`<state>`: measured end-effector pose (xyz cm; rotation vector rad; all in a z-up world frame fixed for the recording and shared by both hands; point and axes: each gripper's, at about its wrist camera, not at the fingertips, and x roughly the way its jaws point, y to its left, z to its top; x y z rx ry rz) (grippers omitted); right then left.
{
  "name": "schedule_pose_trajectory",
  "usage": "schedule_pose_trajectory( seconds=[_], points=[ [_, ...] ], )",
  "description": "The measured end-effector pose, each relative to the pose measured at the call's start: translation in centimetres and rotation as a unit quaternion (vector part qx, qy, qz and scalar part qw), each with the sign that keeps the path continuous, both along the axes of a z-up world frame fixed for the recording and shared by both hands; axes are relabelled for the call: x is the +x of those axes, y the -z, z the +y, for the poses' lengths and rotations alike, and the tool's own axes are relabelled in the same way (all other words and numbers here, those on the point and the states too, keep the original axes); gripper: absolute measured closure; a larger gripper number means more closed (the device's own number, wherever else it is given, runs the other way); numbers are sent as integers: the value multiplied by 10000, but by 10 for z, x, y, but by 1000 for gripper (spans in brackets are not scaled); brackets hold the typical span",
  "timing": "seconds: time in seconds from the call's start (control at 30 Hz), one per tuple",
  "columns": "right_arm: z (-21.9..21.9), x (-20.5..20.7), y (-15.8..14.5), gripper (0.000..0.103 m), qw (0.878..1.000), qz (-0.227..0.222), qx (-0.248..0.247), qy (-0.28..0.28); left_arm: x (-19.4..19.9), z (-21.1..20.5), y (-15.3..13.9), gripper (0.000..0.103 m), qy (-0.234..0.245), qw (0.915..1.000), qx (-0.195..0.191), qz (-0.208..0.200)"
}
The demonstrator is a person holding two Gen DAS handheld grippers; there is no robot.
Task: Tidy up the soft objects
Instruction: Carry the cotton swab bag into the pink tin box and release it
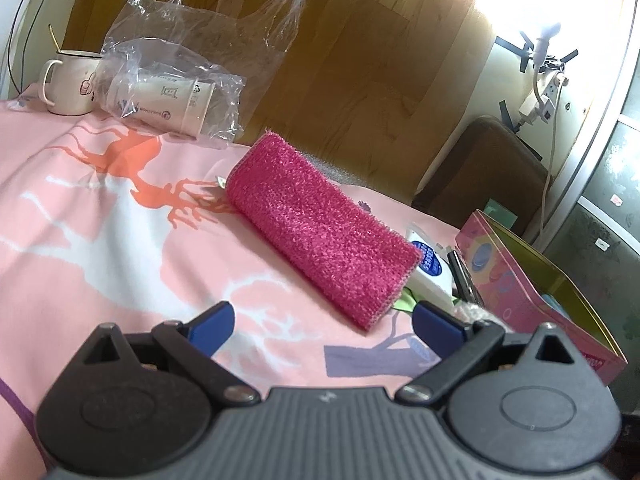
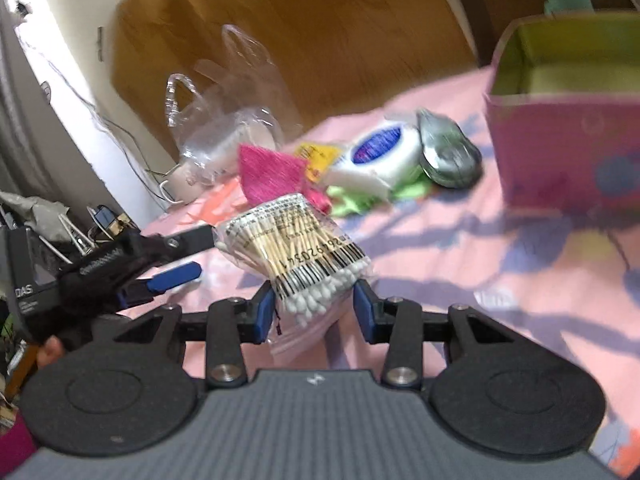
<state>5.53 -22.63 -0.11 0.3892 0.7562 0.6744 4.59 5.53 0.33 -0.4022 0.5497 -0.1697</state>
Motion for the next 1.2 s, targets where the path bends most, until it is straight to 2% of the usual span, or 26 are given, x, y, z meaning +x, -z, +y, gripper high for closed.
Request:
schedule_pose_trajectory(
  seconds=[0.27,0.47,0.7,0.97,1.07,1.2],
  points=[
    [-4,-3,-3,58,9999,71,82,-2,2,0,0,4,9,10000,-21,48],
    [-18,4,2,58,9963,526,683,-13,3,-1,1,4,58,10000,6,75],
    [-50,2,7,62,9899,867,1081,301,5,-9,1,4,160,9995,229,149],
    [-94,-28,8,61,9885,611,935,1018,3,-21,-1,4,243,9979,568,177],
    [-107,-36,5,51,9867,409,782,1362,3,-22,-1,4,232,9979,577,208],
    [-114,-41,2,45,9859,187,603,1551,4,-21,-1,4,228,9979,560,245]
  ],
)
